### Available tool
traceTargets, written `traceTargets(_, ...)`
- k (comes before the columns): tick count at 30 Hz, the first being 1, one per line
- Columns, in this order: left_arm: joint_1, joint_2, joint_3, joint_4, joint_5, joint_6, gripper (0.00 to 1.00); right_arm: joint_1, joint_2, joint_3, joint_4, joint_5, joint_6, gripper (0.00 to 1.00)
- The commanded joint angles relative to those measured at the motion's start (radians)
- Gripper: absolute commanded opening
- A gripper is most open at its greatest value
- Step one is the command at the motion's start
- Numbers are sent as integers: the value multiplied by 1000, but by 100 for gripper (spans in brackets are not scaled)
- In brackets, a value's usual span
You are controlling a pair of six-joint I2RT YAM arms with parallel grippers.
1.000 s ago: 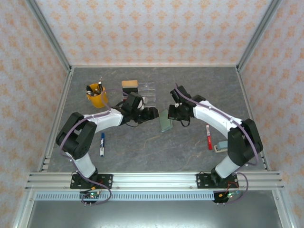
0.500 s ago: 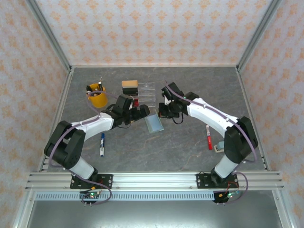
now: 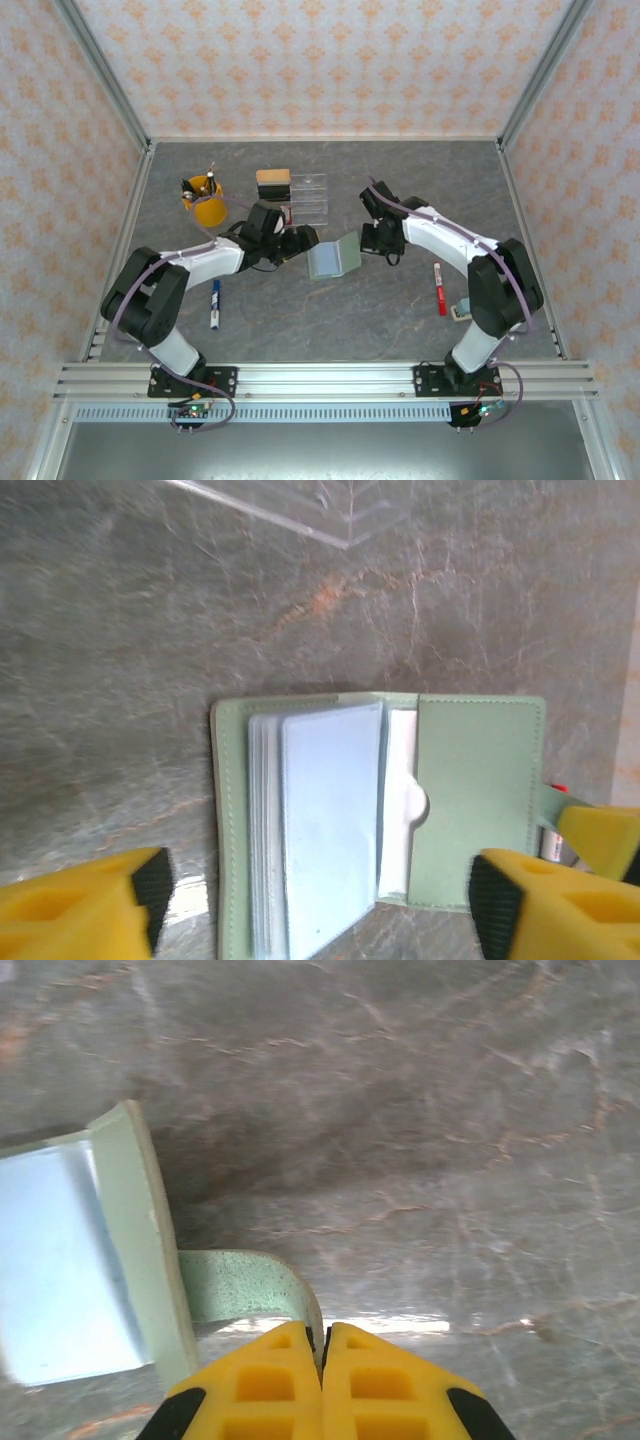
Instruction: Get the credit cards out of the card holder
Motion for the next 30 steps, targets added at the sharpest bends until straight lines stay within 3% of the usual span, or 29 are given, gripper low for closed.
traceTargets(1, -15, 40, 39, 78, 90, -22, 70, -2, 29, -13, -41, 52, 19, 1)
traceTargets(5, -23, 90, 75, 83, 126, -36, 55, -2, 77, -22, -28, 49, 39, 0)
traceTargets(9, -26, 116, 94, 66, 127, -37, 47, -2, 99, -23, -19, 55, 43, 0)
traceTargets(23, -35, 200, 194, -116, 69, 0, 47, -2, 113, -29, -2, 34, 36, 0)
traceTargets(30, -37, 230, 202, -121, 67, -7, 48, -2, 108, -39, 8, 30, 40, 0)
